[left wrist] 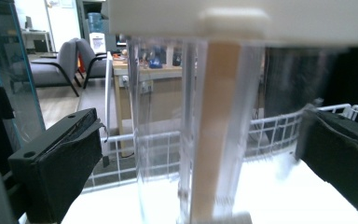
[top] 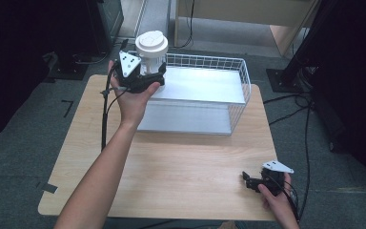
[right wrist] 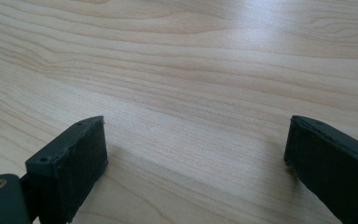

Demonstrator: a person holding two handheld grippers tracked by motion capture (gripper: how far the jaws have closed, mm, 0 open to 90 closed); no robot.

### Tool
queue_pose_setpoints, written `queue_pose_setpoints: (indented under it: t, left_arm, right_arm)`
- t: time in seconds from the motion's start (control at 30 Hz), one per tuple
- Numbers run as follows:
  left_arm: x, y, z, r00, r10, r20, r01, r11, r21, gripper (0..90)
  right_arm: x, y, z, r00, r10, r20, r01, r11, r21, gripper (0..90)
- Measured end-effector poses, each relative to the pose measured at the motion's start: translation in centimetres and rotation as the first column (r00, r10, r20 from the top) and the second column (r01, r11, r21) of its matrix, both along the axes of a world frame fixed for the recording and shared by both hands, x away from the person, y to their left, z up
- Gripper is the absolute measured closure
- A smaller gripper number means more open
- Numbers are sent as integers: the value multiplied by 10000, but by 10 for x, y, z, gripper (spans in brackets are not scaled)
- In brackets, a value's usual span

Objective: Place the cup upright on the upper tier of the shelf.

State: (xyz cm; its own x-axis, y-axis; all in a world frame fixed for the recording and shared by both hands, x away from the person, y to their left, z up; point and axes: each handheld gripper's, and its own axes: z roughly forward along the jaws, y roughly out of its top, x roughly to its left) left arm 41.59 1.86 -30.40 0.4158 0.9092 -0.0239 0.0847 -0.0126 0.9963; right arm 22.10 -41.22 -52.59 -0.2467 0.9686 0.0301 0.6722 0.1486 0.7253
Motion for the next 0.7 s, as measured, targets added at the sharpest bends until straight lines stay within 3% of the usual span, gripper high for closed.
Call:
queue_pose_setpoints:
  t: [0.33,0.7]
  left_arm:
    - [-27,10,-14,9996,-136,233,127,9993,352,0]
    - [-59,24,-28,9987,-304,413,290,9990,343,0]
  right_arm:
    - [0,0,0,10000,-8,0,8,10000,-21,55]
    - [0,0,0,10000,-5,-17,5,10000,-17,55]
